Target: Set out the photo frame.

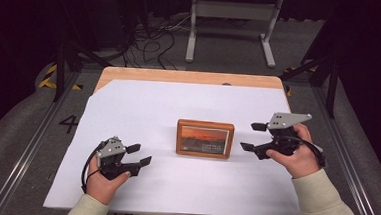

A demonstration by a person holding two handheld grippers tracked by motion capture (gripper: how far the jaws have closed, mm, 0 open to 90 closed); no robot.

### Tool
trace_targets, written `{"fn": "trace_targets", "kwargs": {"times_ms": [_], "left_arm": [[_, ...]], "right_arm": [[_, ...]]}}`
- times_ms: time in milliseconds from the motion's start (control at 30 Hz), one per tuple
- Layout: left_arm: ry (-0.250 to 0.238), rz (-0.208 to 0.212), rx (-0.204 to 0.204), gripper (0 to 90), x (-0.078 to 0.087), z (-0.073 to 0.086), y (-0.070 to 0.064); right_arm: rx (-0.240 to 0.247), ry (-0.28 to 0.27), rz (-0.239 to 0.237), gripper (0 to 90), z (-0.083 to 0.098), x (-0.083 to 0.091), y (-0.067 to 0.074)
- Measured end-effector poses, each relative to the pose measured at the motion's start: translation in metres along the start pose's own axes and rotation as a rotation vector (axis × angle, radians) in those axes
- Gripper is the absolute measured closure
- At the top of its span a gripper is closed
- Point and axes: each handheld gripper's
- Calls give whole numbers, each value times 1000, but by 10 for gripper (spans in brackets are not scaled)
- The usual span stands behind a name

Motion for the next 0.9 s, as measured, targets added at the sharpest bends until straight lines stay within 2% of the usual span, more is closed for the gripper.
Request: {"fn": "trace_targets", "kwargs": {"times_ms": [33, 133, 233, 367, 500, 533, 667, 733, 767, 800, 867, 900], "left_arm": [[1, 0, 0, 370, 0, 0, 0], [1, 0, 3, 370, 0, 0, 0], [4, -5, 7, 363, 0, 0, 1], [2, -16, -5, 339, -1, 1, 3], [4, -12, 0, 332, -2, 1, 3], [2, -16, 2, 329, -2, 1, 3], [5, -12, 14, 326, -2, 2, 4], [4, -17, 7, 326, -2, 2, 5], [8, -13, 21, 326, -2, 3, 4], [2, -22, 4, 326, -2, 3, 6], [-2, -23, 0, 326, -3, 3, 6], [-6, -17, 11, 326, -3, 4, 6]], "right_arm": [[-7, -18, 9, 209, 10, 3, 1], [-12, -21, 29, 209, 18, 5, 2], [-38, -24, 47, 210, 35, 6, 3], [-58, -30, 63, 210, 46, 6, 3], [-74, -42, 78, 209, 53, 6, 5], [-93, -56, 101, 209, 61, 4, 6], [-133, -67, 140, 211, 74, 2, 7], [-147, -69, 159, 211, 79, 1, 7], [-154, -70, 167, 212, 83, 0, 8], [-162, -65, 178, 210, 87, -1, 8], [-165, -61, 195, 211, 92, -4, 9], [-165, -59, 203, 214, 96, -6, 9]]}}
Point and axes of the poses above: each handheld gripper's, and its own axes: x roughly backward along the jaws, z roughly out of its underside, y roughly to its left, and after that the axes turned 6 degrees about x, right-handed
